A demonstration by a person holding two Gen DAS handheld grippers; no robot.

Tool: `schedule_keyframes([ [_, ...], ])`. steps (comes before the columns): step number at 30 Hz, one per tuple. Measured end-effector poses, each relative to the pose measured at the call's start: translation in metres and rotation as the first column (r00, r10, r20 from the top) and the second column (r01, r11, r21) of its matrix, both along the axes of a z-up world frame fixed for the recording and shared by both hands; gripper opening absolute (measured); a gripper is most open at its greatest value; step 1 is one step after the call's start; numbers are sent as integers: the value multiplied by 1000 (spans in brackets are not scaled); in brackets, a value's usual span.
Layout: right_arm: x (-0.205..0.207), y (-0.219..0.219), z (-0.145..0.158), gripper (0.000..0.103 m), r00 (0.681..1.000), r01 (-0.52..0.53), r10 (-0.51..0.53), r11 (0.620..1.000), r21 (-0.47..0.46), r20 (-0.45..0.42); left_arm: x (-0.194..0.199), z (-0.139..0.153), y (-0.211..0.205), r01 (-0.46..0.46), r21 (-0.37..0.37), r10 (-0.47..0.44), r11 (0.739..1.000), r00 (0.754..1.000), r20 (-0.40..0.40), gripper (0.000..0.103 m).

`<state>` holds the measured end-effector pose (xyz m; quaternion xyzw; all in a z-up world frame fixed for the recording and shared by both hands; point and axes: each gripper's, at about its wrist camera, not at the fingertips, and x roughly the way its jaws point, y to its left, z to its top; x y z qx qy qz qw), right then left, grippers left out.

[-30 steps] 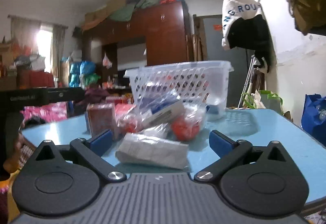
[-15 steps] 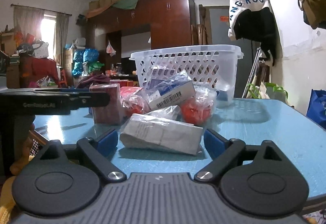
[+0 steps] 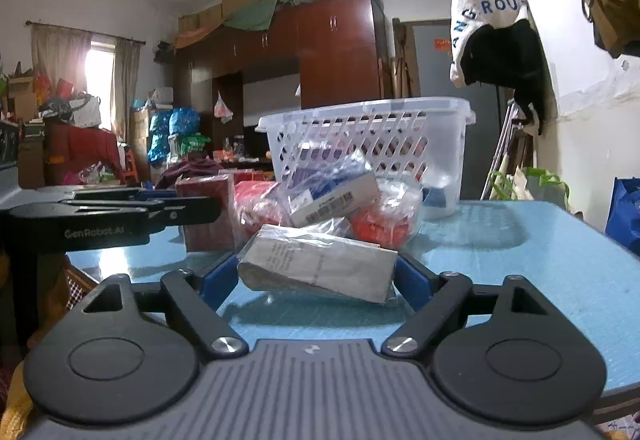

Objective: Organize objects
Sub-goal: 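Grasp a dark red box with the left gripper while the right gripper grasps a wrapped white box, then carry both boxes over the white basket and open both grippers to drop them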

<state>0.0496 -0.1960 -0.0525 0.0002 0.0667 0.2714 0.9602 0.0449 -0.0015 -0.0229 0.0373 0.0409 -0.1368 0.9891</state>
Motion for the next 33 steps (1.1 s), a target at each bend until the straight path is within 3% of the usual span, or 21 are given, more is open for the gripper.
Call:
schedule_keyframes([
  [23, 2, -22, 19, 86, 995, 68, -70, 997, 26, 77, -13, 21, 21, -29, -31, 31, 999, 997, 69, 39],
  [29, 7, -30, 28, 86, 993, 80, -85, 995, 54, 87, -4, 33, 40, -48, -79, 52, 996, 998, 47, 39],
  [33, 14, -30, 49, 86, 987, 93, -101, 993, 71, 122, 7, 60, 40, -47, -130, 60, 990, 994, 96, 39],
])
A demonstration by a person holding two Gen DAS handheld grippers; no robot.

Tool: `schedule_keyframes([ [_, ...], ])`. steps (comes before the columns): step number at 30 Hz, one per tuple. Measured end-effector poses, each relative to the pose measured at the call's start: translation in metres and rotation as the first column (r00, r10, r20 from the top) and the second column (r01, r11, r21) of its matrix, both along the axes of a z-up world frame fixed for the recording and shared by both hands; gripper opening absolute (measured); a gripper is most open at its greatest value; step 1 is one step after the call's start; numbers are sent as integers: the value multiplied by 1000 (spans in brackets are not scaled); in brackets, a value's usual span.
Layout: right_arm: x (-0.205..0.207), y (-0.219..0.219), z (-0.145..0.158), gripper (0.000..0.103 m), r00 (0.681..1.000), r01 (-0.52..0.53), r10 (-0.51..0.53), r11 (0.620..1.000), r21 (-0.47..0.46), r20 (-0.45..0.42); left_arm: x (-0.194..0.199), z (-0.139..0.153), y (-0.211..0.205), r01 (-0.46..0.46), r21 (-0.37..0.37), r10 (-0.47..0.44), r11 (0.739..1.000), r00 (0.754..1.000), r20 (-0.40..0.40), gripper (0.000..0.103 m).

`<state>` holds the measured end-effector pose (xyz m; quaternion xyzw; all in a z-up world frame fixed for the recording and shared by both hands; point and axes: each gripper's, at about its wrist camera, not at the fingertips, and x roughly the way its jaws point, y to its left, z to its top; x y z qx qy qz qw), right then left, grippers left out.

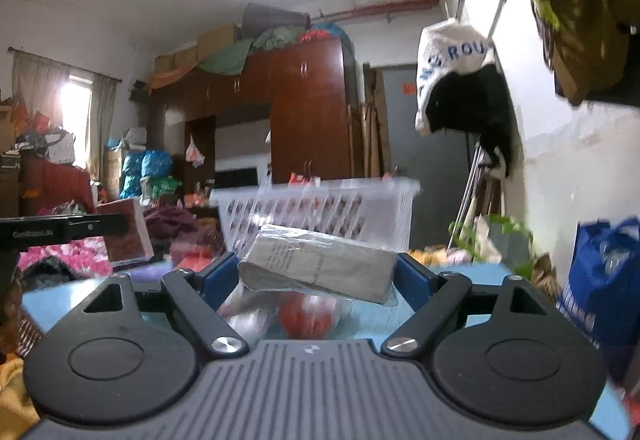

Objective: Organize objects
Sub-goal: 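Carry both boxes over the white basket and open both grippers to drop them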

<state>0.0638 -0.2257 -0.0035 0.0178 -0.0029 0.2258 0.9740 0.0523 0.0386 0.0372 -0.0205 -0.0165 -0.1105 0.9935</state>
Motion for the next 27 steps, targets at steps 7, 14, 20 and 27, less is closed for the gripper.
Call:
schedule_keyframes([
  [7, 67, 40, 86, 86, 996, 57, -53, 997, -51, 71, 87, 78, -27, -22, -18, 22, 1000, 1000, -3, 39],
  [14, 146, 58, 105, 85, 995, 80, -87, 991, -109, -58, 176, 93, -39, -9, -17, 5, 1000, 976, -218, 38],
  [20, 165, 65, 97, 88, 993, 86, -98, 984, -155, -71, 210, 82, -37, -10, -39, -2, 999, 958, -286, 82],
  [27, 128, 52, 85, 103, 991, 54, -64, 994, -91, -118, 153, 73, -19, 37, -76, -54, 996, 969, -240, 84],
])
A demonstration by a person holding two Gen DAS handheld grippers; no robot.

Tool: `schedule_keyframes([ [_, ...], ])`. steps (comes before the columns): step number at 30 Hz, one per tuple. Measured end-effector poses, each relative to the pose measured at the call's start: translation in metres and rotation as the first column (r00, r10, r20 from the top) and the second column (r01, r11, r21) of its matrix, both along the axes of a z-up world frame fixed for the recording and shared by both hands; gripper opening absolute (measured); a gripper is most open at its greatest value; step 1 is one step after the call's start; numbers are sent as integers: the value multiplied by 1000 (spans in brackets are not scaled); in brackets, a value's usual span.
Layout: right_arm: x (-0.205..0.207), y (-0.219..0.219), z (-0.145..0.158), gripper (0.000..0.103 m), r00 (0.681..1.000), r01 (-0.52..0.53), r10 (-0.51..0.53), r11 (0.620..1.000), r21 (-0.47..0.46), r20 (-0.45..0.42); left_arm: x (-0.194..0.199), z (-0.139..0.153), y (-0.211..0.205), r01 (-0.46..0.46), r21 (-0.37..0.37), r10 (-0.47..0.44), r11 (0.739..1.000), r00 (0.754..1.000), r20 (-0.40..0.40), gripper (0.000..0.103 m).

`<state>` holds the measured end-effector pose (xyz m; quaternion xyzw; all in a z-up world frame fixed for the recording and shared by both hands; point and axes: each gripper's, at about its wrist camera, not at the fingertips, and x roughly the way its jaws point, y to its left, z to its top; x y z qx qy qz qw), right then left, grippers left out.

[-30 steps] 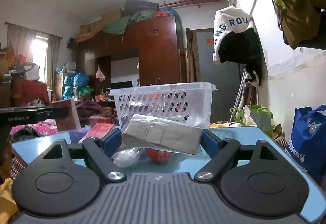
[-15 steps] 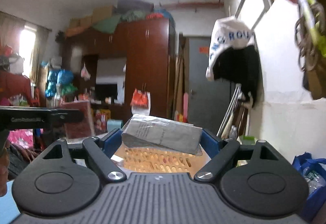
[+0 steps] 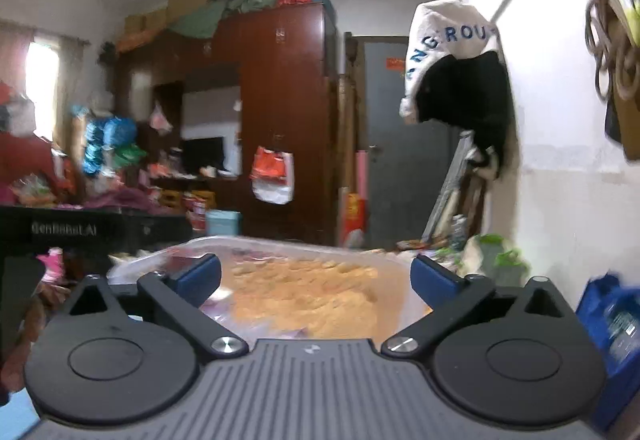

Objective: Organize objects
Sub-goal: 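Carry both boxes over the white basket and open both grippers to drop them, then grasp a small blue box with the left gripper while the right gripper grasps a bagged blue box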

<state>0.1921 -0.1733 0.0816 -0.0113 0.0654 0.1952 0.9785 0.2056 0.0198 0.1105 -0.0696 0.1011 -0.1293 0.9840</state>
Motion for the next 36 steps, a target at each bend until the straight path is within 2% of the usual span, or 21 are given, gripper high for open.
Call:
schedule_keyframes([
  [2, -25, -4, -15, 103, 999, -44, 44, 999, 15, 7, -26, -11, 8, 17, 7, -17, 1000, 1000, -13, 86],
  [6, -75, -2, -49, 103, 997, -69, 69, 997, -23, 16, -72, -45, 27, 2, 40, 0, 999, 999, -51, 86],
  [10, -94, 7, -66, 103, 994, -114, 114, 992, -54, 0, -95, -71, 57, -35, 18, 36, 999, 996, -77, 86],
  [13, -88, 18, -69, 103, 997, -82, 82, 989, -121, 0, -90, -82, 73, -74, 50, 80, 996, 986, -146, 86],
  [16, -83, 20, -66, 101, 992, -126, 123, 986, -110, -34, -83, -87, 78, -69, 70, 82, 995, 977, -196, 86],
  [27, -72, 39, -72, 93, 983, -133, 103, 968, -211, -149, -80, -101, 65, -31, 155, 67, 987, 970, -233, 86],
  [28, -72, 40, -73, 91, 982, -135, 103, 968, -212, -157, -81, -101, 63, -33, 169, 73, 985, 970, -232, 86],
  [29, -71, 39, -74, 77, 981, -134, 99, 968, -213, -167, -81, -101, 61, -33, 176, 74, 984, 970, -231, 86],
  [30, -70, 39, -76, 77, 979, -130, 90, 967, -220, -182, -82, -102, 61, -31, 180, 74, 983, 970, -233, 86],
  [33, -75, 36, -77, 75, 984, -118, 85, 970, -213, -157, -82, -102, 61, -36, 188, 80, 982, 969, -234, 86],
  [36, -87, 22, -77, 75, 994, -83, 72, 987, -140, -77, -80, -102, 60, -39, 186, 87, 982, 962, -257, 86],
])
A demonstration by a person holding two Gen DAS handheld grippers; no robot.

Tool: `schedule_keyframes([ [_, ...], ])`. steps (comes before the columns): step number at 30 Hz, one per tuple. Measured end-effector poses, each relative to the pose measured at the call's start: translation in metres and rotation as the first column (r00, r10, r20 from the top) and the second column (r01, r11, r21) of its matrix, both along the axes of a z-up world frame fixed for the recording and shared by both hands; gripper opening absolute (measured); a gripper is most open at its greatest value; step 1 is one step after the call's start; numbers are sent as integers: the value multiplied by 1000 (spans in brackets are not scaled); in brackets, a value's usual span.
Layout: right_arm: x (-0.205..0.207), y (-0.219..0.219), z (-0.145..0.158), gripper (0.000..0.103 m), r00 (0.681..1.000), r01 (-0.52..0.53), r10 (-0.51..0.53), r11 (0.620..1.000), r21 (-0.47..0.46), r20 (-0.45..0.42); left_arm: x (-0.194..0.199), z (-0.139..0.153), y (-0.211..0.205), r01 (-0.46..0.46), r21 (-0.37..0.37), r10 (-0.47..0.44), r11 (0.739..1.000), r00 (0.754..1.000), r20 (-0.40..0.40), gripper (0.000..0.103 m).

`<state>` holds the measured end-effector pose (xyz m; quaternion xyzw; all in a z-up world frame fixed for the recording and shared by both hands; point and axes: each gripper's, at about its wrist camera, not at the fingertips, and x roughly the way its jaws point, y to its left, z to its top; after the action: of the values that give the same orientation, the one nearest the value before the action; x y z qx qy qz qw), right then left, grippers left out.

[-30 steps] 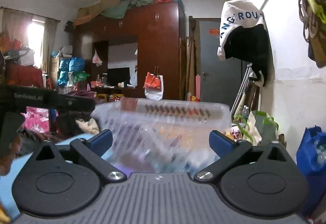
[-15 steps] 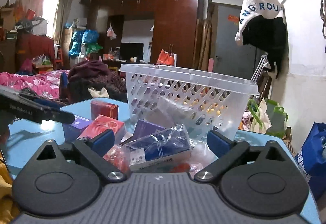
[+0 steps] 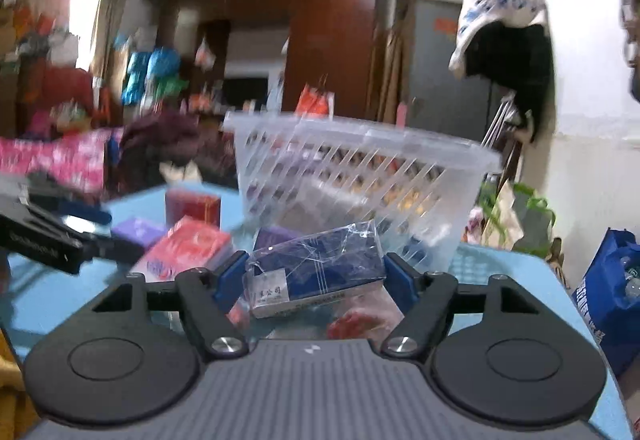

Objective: Organize objects
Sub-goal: 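Grasp a small blue box with the left gripper while the right gripper grasps a bagged blue box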

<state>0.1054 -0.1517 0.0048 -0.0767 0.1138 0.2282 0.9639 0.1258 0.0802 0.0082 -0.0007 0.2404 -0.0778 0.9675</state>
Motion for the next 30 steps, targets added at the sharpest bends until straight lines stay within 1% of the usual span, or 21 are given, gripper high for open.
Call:
schedule_keyframes([
  [1, -2, -4, 0, 75, 1000, -6, 6, 1000, 23, 16, 3, 0, -3, -8, 16, 8, 1000, 1000, -9, 86],
  [3, -5, -11, 0, 75, 999, 6, -9, 998, 68, 44, 9, 1, -14, -35, 75, 38, 997, 999, -30, 86],
  [5, -4, -14, 2, 75, 999, 2, -7, 996, 88, 49, 12, 1, -23, -32, 111, 36, 993, 999, -35, 86],
  [11, -2, -17, 3, 75, 998, -4, -2, 993, 118, 58, 14, 2, -29, -39, 118, 46, 992, 997, -54, 86],
  [15, -1, -14, 3, 75, 998, -6, -1, 993, 120, 60, 16, 3, -28, -64, 87, 70, 994, 995, -67, 86],
  [16, -1, -14, 2, 75, 998, -3, -4, 993, 119, 57, 18, 3, -28, -74, 73, 79, 995, 995, -68, 78],
  [17, 0, -13, 3, 75, 998, -5, -2, 993, 120, 56, 18, 3, -28, -86, 63, 90, 994, 994, -64, 65],
  [19, -1, -13, 2, 75, 999, -7, 0, 993, 122, 54, 19, 1, -29, -95, 71, 99, 993, 993, -67, 48],
  [25, -2, -15, 1, 75, 998, -25, 16, 990, 138, 62, 8, 1, -25, -63, 23, 64, 998, 998, -12, 48],
  [30, -3, -15, 1, 75, 997, -27, 18, 990, 139, 71, -10, 2, -28, -11, 23, 9, 1000, 995, 100, 48],
])
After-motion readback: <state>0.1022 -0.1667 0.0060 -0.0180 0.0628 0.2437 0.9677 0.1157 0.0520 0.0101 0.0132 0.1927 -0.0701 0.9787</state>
